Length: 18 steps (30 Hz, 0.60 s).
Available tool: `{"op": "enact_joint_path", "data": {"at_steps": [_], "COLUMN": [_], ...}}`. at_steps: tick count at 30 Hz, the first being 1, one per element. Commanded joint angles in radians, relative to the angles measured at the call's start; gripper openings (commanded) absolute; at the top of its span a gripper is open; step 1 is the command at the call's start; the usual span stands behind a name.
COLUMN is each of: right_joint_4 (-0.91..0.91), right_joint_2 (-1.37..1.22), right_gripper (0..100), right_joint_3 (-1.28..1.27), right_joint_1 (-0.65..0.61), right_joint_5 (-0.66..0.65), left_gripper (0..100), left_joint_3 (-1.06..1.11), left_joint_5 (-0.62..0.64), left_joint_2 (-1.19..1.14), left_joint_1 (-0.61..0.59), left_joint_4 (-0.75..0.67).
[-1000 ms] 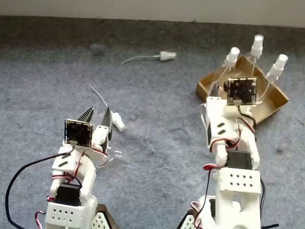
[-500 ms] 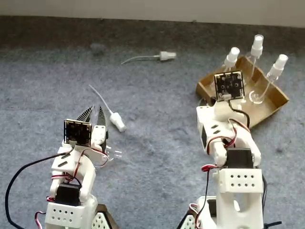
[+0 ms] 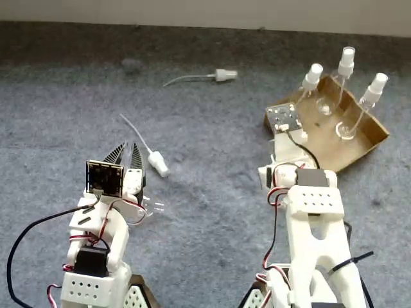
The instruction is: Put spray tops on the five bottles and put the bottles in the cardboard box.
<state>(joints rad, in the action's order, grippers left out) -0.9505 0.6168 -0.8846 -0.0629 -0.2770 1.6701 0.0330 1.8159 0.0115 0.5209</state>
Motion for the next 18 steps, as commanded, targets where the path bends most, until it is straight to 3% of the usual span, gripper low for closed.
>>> {"op": "enact_joint_path", "data": {"at_steps": [1, 5, 8, 18], "right_joint_4": [-0.051, -0.065, -0.065, -0.059], "right_joint_2": [0.005, 0.007, 0.007, -0.004], "right_gripper": [0.4, 0.4, 0.4, 0.4], "right_joint_3": [0.093, 0.157, 0.171, 0.062], "right_joint_1": [0.081, 0.185, 0.234, 0.234], "right_joint_5": [-0.017, -0.137, -0.143, -0.146], "left_gripper": [1, 1, 1, 1], "left_joint_3": [-0.018, -0.013, -0.013, -0.013], "left_joint_5": [0.003, 0.003, 0.003, 0.003], "left_joint_2": [0.013, 0.013, 0.013, 0.013], "left_joint_1": [-0.001, 0.001, 0.001, 0.001], "left_joint_4": [0.000, 0.000, 0.000, 0.000]}}
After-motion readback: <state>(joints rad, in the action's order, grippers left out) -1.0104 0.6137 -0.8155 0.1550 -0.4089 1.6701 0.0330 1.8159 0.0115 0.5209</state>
